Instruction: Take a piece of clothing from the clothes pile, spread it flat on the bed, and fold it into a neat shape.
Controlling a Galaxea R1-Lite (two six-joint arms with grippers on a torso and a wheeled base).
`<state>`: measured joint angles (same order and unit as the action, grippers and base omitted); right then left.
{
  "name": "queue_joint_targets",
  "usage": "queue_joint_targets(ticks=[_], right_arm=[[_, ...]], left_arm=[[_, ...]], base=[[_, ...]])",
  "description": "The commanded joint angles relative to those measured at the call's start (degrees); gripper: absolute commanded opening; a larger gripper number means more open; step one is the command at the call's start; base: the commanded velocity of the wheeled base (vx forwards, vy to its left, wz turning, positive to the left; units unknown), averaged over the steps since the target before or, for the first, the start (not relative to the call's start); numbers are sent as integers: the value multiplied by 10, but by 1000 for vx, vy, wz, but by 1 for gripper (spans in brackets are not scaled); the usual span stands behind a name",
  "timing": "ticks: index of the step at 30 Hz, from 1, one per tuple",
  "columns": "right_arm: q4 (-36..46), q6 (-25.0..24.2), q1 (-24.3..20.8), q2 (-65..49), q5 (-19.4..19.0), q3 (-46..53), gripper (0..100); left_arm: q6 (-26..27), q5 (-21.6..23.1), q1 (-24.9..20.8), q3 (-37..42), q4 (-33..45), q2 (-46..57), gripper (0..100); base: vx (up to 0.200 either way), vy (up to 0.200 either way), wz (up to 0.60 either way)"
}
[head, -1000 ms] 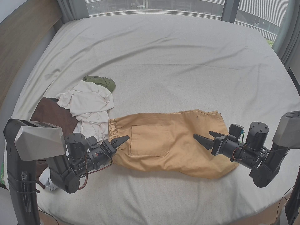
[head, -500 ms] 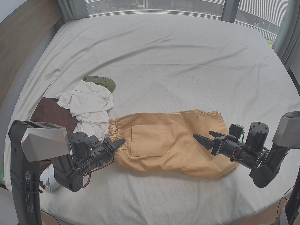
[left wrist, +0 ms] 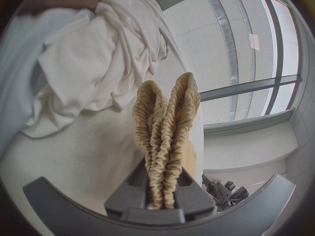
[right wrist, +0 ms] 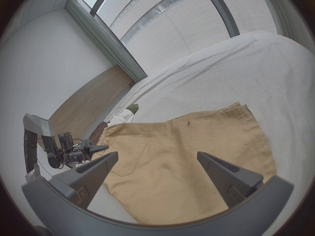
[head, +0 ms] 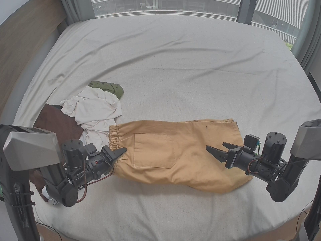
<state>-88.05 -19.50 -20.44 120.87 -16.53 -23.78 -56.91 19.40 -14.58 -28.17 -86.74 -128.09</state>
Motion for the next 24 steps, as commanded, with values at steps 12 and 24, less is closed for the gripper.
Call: queue_joint_targets(ticks=[12, 24], right_arm=[[0, -1, -8, 16, 0, 1, 100], [0, -2, -21, 18, 0, 2, 100]], left_arm=[[38, 18, 61, 32, 18, 54, 0], [75, 28, 74, 55, 26, 79, 0]], base=[[0, 0, 0], [0, 0, 0]])
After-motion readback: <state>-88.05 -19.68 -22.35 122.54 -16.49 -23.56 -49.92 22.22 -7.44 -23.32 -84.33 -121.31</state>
